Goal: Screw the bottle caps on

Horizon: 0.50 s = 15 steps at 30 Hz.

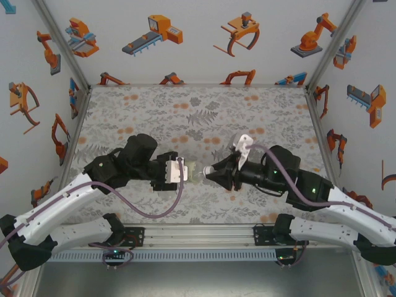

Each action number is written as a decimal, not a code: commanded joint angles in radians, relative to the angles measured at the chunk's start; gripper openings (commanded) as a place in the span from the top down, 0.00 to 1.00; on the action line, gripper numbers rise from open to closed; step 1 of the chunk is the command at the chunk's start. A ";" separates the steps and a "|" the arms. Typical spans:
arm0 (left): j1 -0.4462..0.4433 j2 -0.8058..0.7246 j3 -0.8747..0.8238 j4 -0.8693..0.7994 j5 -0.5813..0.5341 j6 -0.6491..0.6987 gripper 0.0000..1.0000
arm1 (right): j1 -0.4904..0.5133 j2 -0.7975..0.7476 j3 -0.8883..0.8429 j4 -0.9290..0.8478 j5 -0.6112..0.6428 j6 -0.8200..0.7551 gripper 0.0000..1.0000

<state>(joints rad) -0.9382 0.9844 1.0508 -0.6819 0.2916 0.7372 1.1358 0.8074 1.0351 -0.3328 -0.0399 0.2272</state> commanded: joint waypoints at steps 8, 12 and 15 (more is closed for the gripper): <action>-0.010 0.026 -0.005 0.160 0.029 -0.001 1.00 | -0.004 0.051 -0.038 -0.058 0.316 1.092 1.00; -0.010 0.024 -0.007 0.153 0.037 -0.001 1.00 | -0.004 0.071 0.020 -0.114 0.311 1.044 0.91; -0.010 0.014 -0.005 0.143 0.037 0.010 1.00 | -0.005 0.064 0.064 -0.160 0.315 0.914 0.57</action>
<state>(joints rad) -0.9283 1.0153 1.0355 -0.6334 0.2214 0.7193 1.1347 0.8528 1.0538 -0.4511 0.2417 1.1778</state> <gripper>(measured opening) 0.588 0.378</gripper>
